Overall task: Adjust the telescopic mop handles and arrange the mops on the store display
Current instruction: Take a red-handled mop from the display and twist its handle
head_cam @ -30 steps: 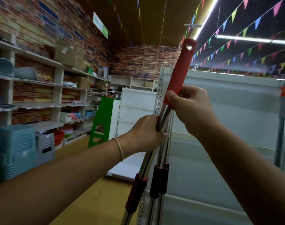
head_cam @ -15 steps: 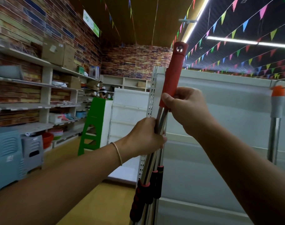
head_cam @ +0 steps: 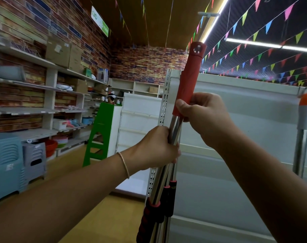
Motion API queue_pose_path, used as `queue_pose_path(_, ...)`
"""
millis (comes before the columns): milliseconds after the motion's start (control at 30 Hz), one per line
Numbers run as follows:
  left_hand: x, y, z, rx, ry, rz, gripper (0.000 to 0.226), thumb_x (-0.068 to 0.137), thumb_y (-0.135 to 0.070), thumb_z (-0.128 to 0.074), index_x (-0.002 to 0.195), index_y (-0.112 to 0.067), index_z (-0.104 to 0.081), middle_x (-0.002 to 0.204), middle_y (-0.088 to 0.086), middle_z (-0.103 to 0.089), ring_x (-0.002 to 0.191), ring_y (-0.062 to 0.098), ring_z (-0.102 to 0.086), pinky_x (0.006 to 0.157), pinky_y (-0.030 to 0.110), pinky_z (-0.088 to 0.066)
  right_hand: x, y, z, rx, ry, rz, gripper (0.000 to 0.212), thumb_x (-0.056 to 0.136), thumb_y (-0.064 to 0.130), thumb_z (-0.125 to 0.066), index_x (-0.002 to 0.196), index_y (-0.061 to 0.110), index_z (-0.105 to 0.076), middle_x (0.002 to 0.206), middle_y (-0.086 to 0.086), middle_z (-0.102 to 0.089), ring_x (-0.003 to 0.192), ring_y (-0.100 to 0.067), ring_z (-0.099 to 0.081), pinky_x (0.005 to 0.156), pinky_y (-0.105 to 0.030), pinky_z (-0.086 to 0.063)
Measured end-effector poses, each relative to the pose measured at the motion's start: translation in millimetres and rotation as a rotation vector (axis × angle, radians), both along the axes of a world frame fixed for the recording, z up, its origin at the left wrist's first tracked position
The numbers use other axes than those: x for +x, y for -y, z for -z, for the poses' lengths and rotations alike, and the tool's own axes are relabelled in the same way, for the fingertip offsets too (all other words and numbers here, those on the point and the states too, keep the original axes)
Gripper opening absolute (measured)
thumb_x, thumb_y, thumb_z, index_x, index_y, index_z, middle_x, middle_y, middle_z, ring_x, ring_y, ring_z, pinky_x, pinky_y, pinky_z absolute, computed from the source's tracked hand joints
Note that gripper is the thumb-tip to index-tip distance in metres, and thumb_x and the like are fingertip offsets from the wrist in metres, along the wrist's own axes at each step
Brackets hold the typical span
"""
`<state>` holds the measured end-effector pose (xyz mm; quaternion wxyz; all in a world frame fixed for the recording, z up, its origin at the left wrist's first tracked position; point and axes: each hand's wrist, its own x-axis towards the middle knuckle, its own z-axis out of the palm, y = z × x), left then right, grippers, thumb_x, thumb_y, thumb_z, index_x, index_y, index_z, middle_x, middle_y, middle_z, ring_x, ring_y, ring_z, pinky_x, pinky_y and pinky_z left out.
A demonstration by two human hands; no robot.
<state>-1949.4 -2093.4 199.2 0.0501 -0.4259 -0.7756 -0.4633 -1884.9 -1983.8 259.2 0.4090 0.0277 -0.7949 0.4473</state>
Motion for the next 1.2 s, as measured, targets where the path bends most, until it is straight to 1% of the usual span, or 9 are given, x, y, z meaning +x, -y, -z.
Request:
queue_pose_path(167,-10.3,-10.2,6.9,-0.015,0.056,-0.003,0.004,0.085,-0.006,-0.062,0.089,-0.006,-0.063,0.081,0.016,-0.070,0.075,0.023,-0.071,0.056,0.019,-0.050,-10.3,-4.8,7.7,-0.037,0.031,0.016,0.010,0.090,0.021,-0.069,0.081,0.018,-0.067,0.089,-0.016,-0.074,0.084,-0.034,-0.072,0.079,-0.045,-0.059)
queue_pose_path(300,-22.1,-15.4,7.6,-0.031,0.067,0.007,0.004,0.085,-0.010,-0.064,0.089,-0.009,-0.062,0.080,0.013,-0.071,0.074,0.021,-0.071,0.059,0.021,-0.049,-22.0,-9.3,8.9,-0.066,0.020,0.024,0.016,0.090,0.019,-0.069,0.075,0.020,-0.065,0.089,-0.017,-0.074,0.085,-0.036,-0.072,0.081,-0.052,-0.058)
queue_pose_path(467,-36.9,-30.5,11.7,-0.009,0.108,0.011,0.009,0.084,-0.010,-0.063,0.093,-0.009,-0.060,0.082,0.011,-0.069,0.074,0.018,-0.068,0.064,0.025,-0.049,-41.2,-21.7,9.6,-0.107,0.028,0.060,0.012,0.090,0.019,-0.069,0.079,0.020,-0.065,0.082,-0.007,-0.073,0.077,-0.023,-0.073,0.078,-0.038,-0.062)
queue_pose_path(600,-48.2,-38.7,16.3,0.027,0.133,0.027,0.009,0.085,-0.012,-0.062,0.094,-0.008,-0.062,0.082,0.009,-0.072,0.075,0.016,-0.070,0.064,0.023,-0.050,-53.1,-27.2,8.6,-0.101,0.061,0.098,0.011,0.091,0.022,-0.069,0.082,0.019,-0.063,0.086,-0.007,-0.071,0.072,-0.018,-0.069,0.065,-0.027,-0.058)
queue_pose_path(767,-64.4,-45.3,20.4,0.031,0.144,0.024,0.010,0.084,-0.018,-0.069,0.090,-0.011,-0.065,0.078,0.004,-0.075,0.080,0.019,-0.071,0.077,0.034,-0.054,-66.6,-32.1,9.1,-0.109,0.046,0.144,0.014,0.088,0.025,-0.072,0.088,0.015,-0.063,0.090,-0.009,-0.071,0.076,-0.021,-0.070,0.068,-0.030,-0.059)
queue_pose_path(833,-67.8,-45.8,21.7,0.050,0.153,0.028,0.010,0.084,-0.020,-0.070,0.088,-0.012,-0.067,0.077,0.003,-0.075,0.079,0.019,-0.070,0.073,0.032,-0.050,-72.0,-33.5,9.1,-0.121,0.046,0.148,0.021,0.088,0.025,-0.072,0.100,0.012,-0.062,0.094,-0.009,-0.070,0.078,-0.020,-0.071,0.066,-0.028,-0.058)
queue_pose_path(1000,-71.1,-46.7,24.7,0.103,0.182,0.010,0.013,0.086,-0.021,-0.069,0.087,-0.009,-0.071,0.079,0.004,-0.076,0.074,0.016,-0.069,0.069,0.030,-0.049,-80.1,-34.9,8.0,-0.125,0.057,0.176,0.015,0.089,0.024,-0.071,0.084,0.016,-0.059,0.089,-0.008,-0.069,0.074,-0.019,-0.069,0.065,-0.027,-0.057)
queue_pose_path(1100,-70.8,-46.2,27.4,0.124,0.192,0.008,0.015,0.088,-0.023,-0.067,0.092,-0.009,-0.071,0.081,0.004,-0.076,0.071,0.012,-0.069,0.061,0.023,-0.045,-82.9,-35.4,8.9,-0.135,0.055,0.168,0.015,0.089,0.024,-0.070,0.088,0.015,-0.059,0.092,-0.008,-0.069,0.077,-0.019,-0.070,0.066,-0.026,-0.057)
queue_pose_path(1200,-71.3,-46.2,32.0,0.142,0.233,0.022,0.016,0.090,-0.026,-0.066,0.089,-0.010,-0.070,0.081,0.004,-0.076,0.075,0.013,-0.072,0.063,0.023,-0.044,-84.4,-36.8,10.6,-0.151,0.049,0.166,0.015,0.089,0.024,-0.071,0.090,0.012,-0.061,0.093,-0.009,-0.070,0.078,-0.021,-0.072,0.068,-0.028,-0.059)
